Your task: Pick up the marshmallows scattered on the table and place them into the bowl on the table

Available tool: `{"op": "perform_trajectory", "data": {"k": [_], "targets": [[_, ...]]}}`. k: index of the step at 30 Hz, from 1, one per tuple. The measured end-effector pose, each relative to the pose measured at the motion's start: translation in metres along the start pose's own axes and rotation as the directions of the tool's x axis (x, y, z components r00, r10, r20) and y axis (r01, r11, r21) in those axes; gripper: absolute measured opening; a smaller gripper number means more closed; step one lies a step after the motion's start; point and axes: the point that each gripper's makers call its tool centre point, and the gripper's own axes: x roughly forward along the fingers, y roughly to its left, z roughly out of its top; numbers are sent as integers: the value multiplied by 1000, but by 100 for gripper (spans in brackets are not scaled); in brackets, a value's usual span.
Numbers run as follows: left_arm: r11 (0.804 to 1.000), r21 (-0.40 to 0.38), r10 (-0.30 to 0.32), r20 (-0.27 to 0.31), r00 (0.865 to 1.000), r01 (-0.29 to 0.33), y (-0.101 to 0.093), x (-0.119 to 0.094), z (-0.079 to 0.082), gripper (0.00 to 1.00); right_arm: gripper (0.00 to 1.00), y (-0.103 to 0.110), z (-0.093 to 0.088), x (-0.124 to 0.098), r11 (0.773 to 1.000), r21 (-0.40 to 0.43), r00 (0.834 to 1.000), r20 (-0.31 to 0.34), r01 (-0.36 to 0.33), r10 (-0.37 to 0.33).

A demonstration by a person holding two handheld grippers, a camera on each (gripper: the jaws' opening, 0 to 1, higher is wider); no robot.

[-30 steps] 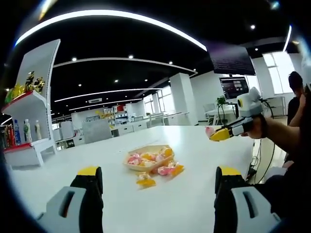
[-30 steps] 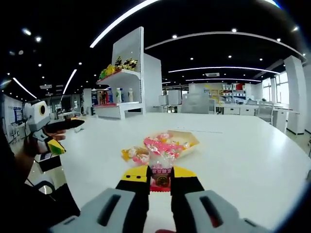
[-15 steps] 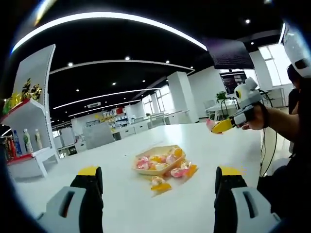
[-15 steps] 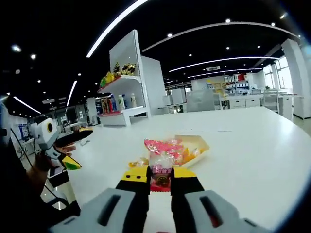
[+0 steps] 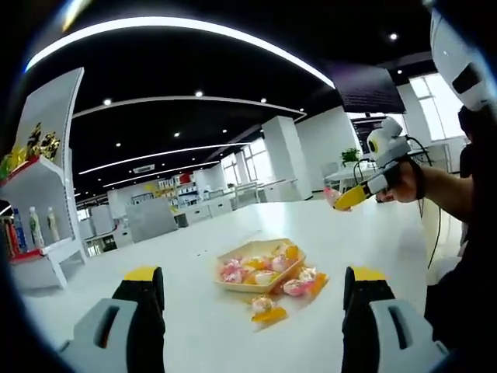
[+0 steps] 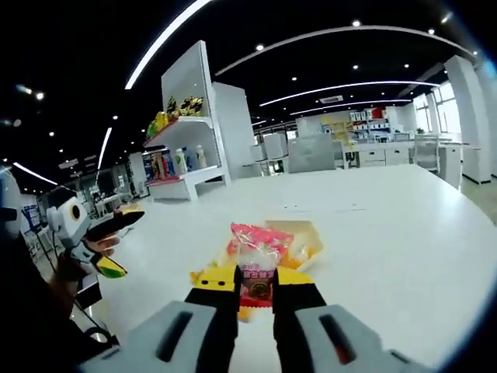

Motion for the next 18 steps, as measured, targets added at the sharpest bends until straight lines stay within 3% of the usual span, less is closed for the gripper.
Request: {"op": "perform_trajectory", "data": {"k": [11, 18], "targets": [[1000, 3, 16, 11, 1000, -16, 20, 11, 11, 95, 14, -11, 31, 44, 997, -77, 1000, 3, 4, -3], [1000, -4, 28, 9, 1000, -28, 28, 14, 10, 95, 14, -16, 37, 77, 991, -134, 1000, -15, -1, -1]]}}
